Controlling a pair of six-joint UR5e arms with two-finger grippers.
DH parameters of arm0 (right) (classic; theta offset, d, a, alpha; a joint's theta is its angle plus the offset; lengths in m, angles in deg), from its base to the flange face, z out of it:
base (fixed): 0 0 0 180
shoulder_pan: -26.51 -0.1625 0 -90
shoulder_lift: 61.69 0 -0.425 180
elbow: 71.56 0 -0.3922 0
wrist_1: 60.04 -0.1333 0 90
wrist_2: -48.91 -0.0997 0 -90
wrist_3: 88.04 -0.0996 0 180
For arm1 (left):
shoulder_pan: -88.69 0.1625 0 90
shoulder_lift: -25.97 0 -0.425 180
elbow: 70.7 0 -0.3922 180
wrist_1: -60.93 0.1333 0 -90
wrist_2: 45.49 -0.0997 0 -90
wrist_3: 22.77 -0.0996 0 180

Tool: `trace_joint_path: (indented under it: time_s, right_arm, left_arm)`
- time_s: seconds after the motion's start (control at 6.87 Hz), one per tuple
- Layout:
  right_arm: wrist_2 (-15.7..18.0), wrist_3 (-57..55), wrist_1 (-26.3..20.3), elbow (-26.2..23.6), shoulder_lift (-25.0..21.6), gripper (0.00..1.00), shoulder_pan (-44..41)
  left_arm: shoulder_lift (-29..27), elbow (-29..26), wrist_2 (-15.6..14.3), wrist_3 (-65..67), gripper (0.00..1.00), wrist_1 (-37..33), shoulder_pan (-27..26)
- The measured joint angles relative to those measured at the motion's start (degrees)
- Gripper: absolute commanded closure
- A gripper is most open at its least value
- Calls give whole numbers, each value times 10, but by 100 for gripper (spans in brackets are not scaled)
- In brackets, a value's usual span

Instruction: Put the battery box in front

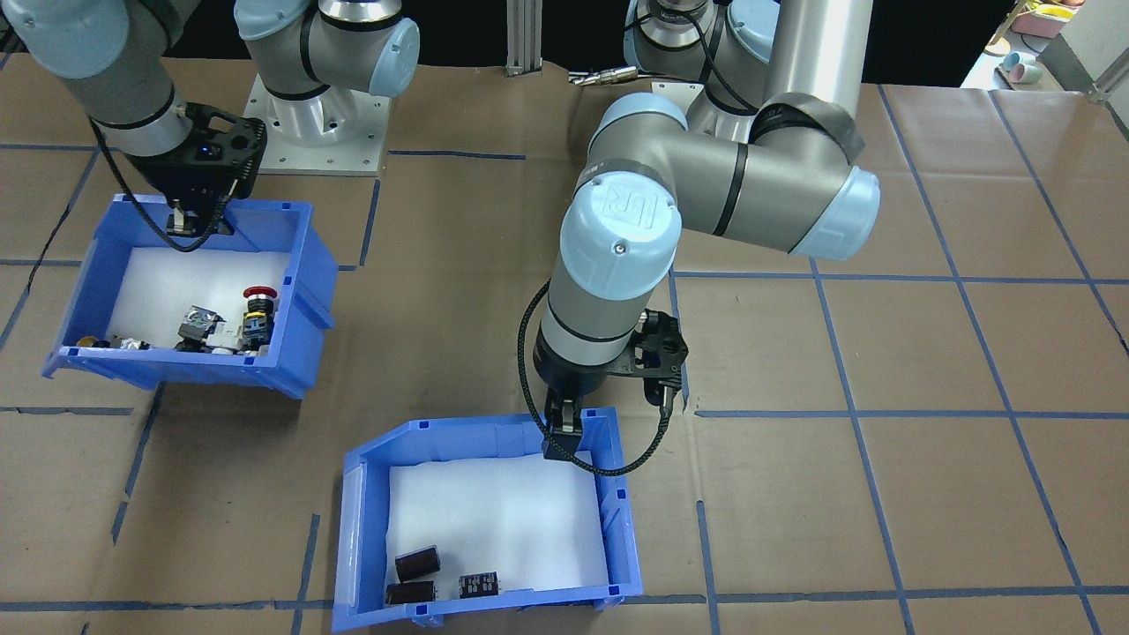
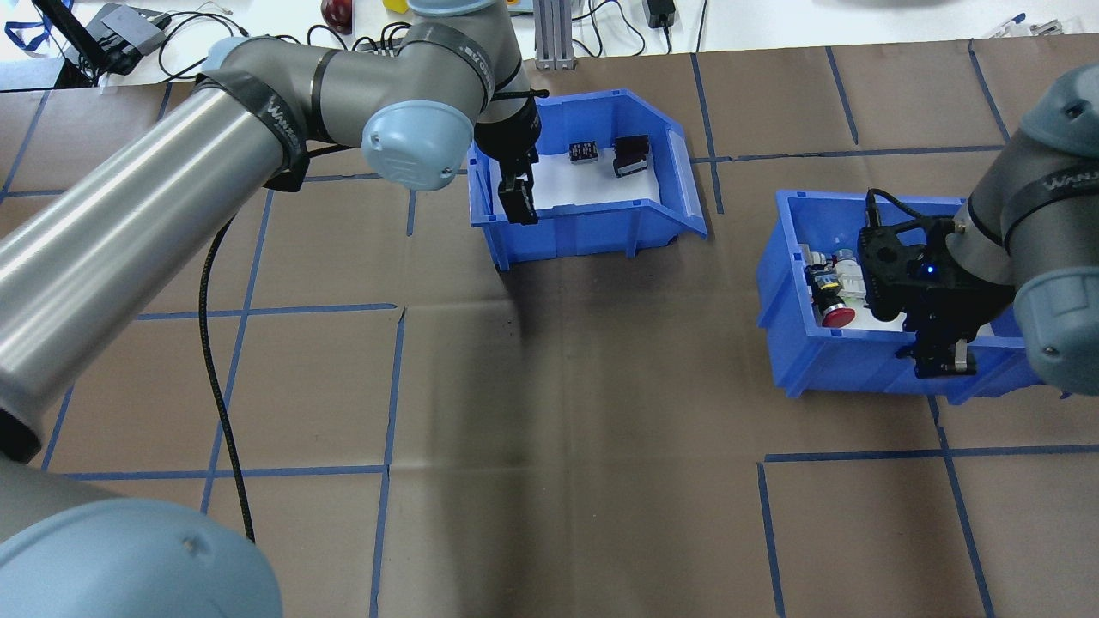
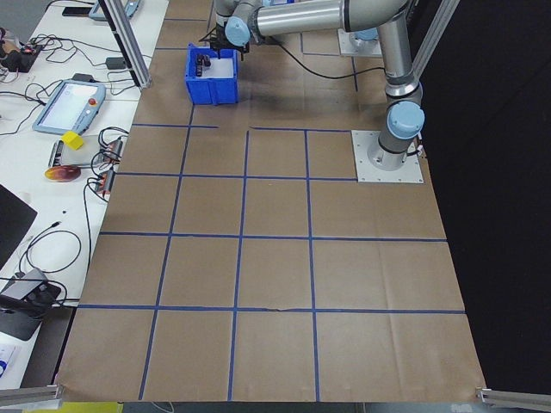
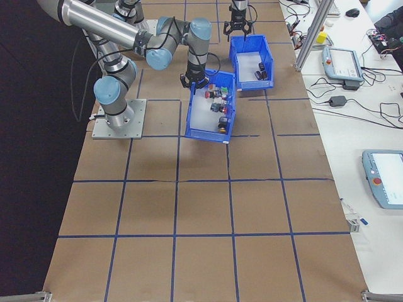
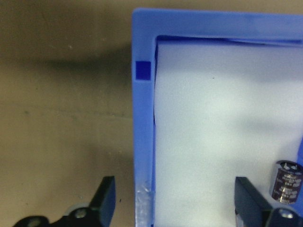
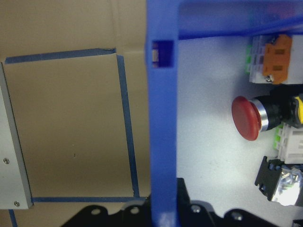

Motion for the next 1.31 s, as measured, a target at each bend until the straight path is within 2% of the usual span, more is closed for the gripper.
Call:
trace_joint_path:
  time_s: [0.15,0.58,1.02,1.31]
  right_arm:
    - [0,-36,11,-24,-11,91,-34]
    - [3,-189,40,-47,-18,91,-185]
    - [3,-344,98,-47,-1,90,-337]
    - [3,-416,153,-46,38,89,-420]
  left_arm:
    - [42,4,-27,-142,2,-58,15]
    - [169,30,-57,-534,1,-171,74]
    - [294,96,-65,-862,1,-256,153]
    - [351,135,-57,-1041,1,-275,167]
